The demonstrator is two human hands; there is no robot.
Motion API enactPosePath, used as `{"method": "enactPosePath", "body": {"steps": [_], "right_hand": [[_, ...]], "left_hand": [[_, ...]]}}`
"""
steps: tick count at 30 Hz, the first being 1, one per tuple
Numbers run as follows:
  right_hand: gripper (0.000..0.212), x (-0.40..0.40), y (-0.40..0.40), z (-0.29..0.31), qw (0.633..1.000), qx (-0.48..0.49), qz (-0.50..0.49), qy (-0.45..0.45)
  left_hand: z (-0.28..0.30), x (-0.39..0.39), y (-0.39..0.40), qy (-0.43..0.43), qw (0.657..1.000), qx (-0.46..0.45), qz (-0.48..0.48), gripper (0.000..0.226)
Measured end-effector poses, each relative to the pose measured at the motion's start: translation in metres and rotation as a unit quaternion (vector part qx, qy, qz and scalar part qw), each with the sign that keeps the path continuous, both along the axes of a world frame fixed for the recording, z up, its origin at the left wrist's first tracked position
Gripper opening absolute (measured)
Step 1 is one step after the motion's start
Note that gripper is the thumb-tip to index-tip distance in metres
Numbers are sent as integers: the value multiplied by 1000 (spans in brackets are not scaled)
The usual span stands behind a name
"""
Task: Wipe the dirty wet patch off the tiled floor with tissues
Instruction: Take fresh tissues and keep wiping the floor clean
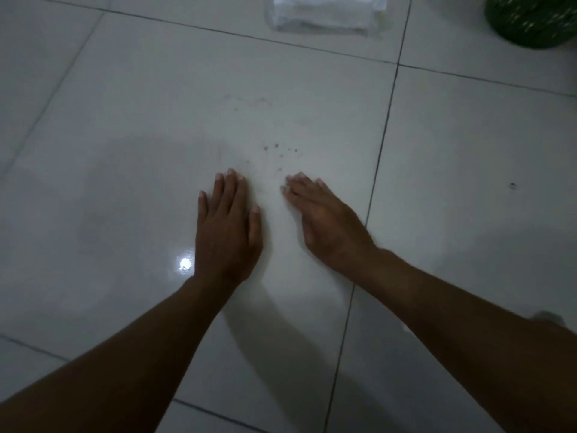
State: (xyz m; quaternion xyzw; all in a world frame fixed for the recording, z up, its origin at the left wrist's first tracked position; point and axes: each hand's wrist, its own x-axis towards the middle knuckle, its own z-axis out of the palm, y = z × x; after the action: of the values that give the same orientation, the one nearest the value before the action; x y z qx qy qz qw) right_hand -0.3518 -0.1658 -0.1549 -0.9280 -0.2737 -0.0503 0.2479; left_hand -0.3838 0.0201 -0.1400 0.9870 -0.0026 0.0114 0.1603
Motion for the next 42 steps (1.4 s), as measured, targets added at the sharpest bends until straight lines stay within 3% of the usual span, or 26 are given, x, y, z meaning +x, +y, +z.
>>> {"method": "enactPosePath", "body": {"steps": [3,6,7,9,11,12,15,20,22,27,33,38,42], "right_hand": [[46,0,-3,-8,997,9,-77,-30],[46,12,19,-9,976,50,-210,18],[46,9,32,-6,978,65,-199,24],[45,-6,52,-1,994,77,-71,10],[49,-18,56,3,997,49,53,3],[50,-20,56,6,997,35,67,7],[40,-25,51,6,999,31,-28,-16],[40,-50,81,12,984,35,-169,52],[39,-58,96,12,986,43,-146,63],[28,-81,96,-4,997,68,28,-4],[36,-69,124,2,993,89,-79,18],[38,-128,119,0,988,7,148,-30],[40,-123,95,-1,997,-3,71,-19]], "left_hand": [[-1,-19,20,15,1000,3,3,61],[-3,-27,28,18,1000,0,0,61],[-3,-30,30,17,1000,-3,2,61],[-3,-33,32,14,1000,-14,14,60],[-2,-37,33,10,999,-21,25,59],[-1,-41,37,8,999,-21,30,59],[1,-52,50,8,999,-19,34,60],[5,-79,73,13,998,-13,66,59],[5,-92,83,13,996,-11,84,59],[1,-123,105,19,993,7,117,60],[-5,-133,106,34,992,13,121,61],[-7,-132,109,23,992,14,124,60],[-6,-131,109,22,992,-1,121,60]]}}
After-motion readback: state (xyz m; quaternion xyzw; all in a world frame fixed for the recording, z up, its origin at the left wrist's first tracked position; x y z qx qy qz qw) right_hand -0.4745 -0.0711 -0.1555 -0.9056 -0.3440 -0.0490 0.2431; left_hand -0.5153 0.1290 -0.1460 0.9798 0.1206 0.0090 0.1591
